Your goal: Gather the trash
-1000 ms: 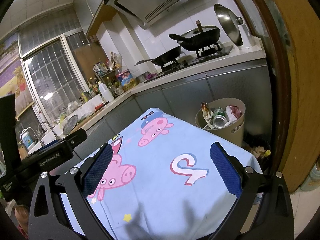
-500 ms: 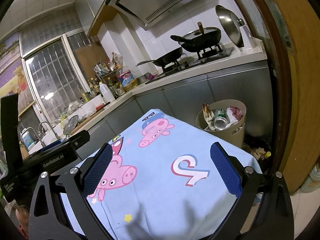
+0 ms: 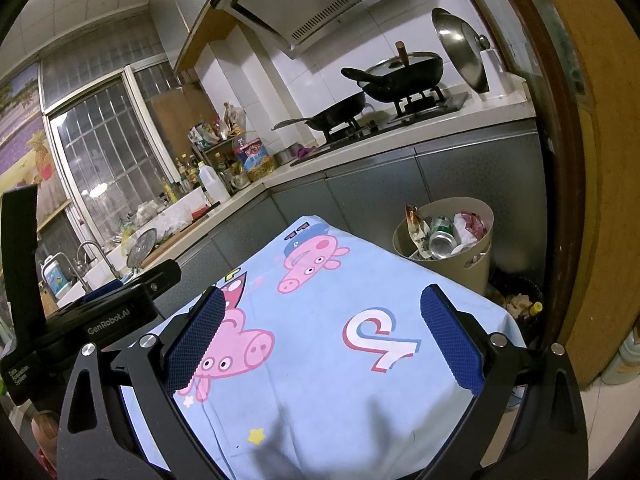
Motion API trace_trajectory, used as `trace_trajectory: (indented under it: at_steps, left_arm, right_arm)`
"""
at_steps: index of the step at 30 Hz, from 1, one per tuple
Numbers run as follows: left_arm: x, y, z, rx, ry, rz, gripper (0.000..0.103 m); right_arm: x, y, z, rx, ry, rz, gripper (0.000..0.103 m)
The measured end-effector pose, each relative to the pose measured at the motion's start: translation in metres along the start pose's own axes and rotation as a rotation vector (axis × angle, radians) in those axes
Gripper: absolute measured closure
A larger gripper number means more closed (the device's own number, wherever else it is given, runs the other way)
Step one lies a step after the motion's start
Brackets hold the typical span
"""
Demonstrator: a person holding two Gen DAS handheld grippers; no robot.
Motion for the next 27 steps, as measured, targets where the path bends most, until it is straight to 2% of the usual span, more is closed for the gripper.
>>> trace_trajectory:
  at_steps: [27]
  left_arm:
    - [-0.009, 0.006, 0.014, 0.011, -0.013, -0.011, 0.004]
  right_arm:
    - [0.000, -0.001, 0.002, -0.004, -0.008, -0.001, 0.006]
Point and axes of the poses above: each gripper's, at about its wrist camera, not at the fingertips, and y roughly against the way its jaws point, x to its right, z to its underside, the point moved 10 cm from there along -y, roughly the way its jaws point, and after that the axes turned 2 degrees about -x, right-handed, at the moved point
